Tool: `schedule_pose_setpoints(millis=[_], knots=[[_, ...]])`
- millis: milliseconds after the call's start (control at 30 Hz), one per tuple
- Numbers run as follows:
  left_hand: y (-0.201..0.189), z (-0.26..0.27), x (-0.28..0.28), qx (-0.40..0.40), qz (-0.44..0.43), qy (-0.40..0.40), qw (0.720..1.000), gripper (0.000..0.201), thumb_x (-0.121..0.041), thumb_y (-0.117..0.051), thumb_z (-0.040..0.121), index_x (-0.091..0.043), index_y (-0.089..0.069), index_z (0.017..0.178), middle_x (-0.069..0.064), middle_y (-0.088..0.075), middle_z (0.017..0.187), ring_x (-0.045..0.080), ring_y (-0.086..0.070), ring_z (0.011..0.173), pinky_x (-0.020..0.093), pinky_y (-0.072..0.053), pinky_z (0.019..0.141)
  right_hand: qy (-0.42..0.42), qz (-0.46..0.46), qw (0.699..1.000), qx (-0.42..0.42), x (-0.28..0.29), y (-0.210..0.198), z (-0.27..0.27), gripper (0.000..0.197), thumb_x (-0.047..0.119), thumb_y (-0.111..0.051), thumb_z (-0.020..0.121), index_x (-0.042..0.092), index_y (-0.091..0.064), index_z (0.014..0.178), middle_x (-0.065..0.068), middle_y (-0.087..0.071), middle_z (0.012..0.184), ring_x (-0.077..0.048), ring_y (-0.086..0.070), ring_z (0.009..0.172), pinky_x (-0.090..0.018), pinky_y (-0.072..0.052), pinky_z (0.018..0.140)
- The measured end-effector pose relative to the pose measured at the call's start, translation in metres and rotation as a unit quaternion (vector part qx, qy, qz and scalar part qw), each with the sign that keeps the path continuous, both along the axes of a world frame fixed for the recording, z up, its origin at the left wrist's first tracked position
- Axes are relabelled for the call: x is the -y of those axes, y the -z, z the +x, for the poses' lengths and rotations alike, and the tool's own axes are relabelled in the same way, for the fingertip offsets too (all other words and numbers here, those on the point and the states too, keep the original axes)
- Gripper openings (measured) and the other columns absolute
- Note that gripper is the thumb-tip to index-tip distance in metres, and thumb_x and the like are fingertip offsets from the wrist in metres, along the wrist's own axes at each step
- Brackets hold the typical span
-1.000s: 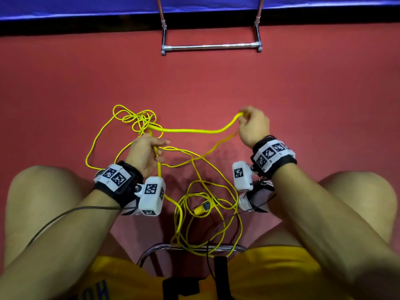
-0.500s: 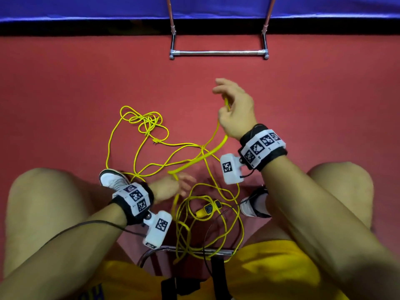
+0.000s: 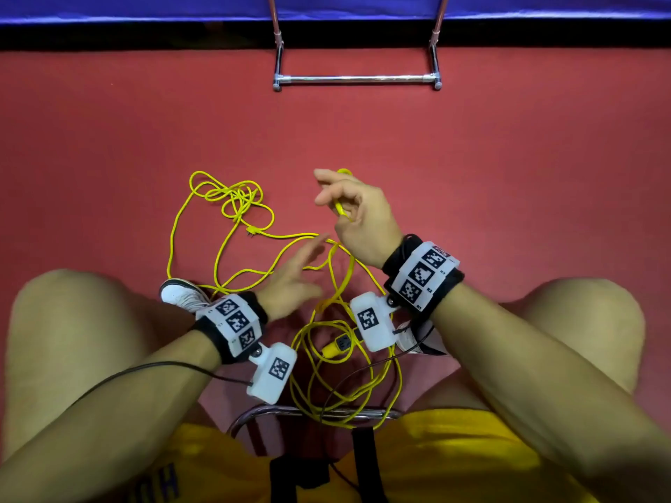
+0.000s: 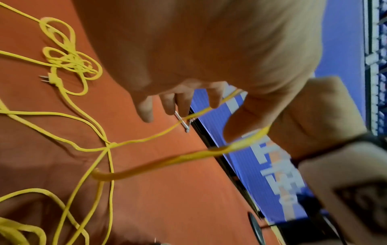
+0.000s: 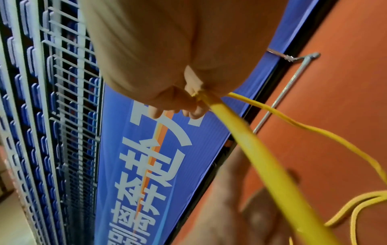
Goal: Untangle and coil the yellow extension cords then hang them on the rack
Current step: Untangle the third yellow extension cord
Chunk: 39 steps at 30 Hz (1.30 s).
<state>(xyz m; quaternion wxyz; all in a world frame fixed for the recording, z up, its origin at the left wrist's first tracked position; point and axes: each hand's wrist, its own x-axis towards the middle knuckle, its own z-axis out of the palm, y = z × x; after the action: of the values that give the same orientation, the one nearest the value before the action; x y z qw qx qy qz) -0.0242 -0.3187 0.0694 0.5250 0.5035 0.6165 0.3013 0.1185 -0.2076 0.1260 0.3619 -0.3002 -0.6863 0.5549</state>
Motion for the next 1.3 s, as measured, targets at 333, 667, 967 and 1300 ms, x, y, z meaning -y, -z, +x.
schedule_pose_setpoints(millis=[333, 667, 967, 1300], knots=[[-0.005, 0.032, 0.013, -0.042, -0.197, 0.196, 0.960, 0.026, -0.025, -0.047, 0.064, -0.005, -0.063, 0.066, 0.010, -0.067, 0.064, 0.022, -0.059, 0.059, 0.032, -0.047, 0.060, 0.236, -0.345, 0.900, -0.126, -0.028, -0.001, 0.005, 0.067, -0.027, -0.044, 0.082, 0.010, -0.040, 0.137, -0.006, -0.050, 0.100, -0.036, -0.067, 0.100, -0.028, -0.051, 0.064], [0.000, -0.006, 0.015, -0.250, -0.220, 0.081, 0.939, 0.065, -0.054, -0.021, 0.105, -0.015, -0.062, 0.073, -0.004, -0.051, 0.059, 0.018, -0.054, 0.065, 0.029, -0.038, 0.066, 0.258, -0.625, 0.736, -0.032, -0.036, 0.063, 0.064, 0.021, 0.011, -0.033, 0.102, 0.003, -0.048, 0.090, -0.011, -0.067, 0.064, -0.020, -0.059, 0.042, -0.021, -0.044, 0.036], [0.014, -0.001, 0.038, -0.162, -0.320, 0.119, 0.926, 0.062, -0.021, -0.074, 0.068, -0.029, -0.052, 0.126, 0.003, -0.060, 0.076, 0.019, -0.054, 0.061, 0.023, -0.041, 0.049, -0.107, -0.420, 0.893, -0.124, -0.005, 0.000, 0.029, 0.026, 0.018, -0.038, 0.105, 0.025, -0.058, 0.120, 0.001, -0.067, 0.088, -0.008, -0.037, 0.047, -0.020, -0.025, 0.047], [-0.057, -0.025, -0.029, 0.462, -0.101, -0.344, 0.811, 0.041, -0.019, -0.053, 0.069, -0.003, -0.051, 0.107, 0.024, -0.070, 0.108, 0.032, -0.073, 0.091, 0.042, -0.060, 0.074, -0.311, -0.435, 0.840, 0.089, 0.033, 0.029, 0.028, 0.021, 0.006, -0.048, 0.099, 0.017, -0.064, 0.107, 0.006, -0.068, 0.096, -0.012, -0.069, 0.082, -0.031, -0.054, 0.068]])
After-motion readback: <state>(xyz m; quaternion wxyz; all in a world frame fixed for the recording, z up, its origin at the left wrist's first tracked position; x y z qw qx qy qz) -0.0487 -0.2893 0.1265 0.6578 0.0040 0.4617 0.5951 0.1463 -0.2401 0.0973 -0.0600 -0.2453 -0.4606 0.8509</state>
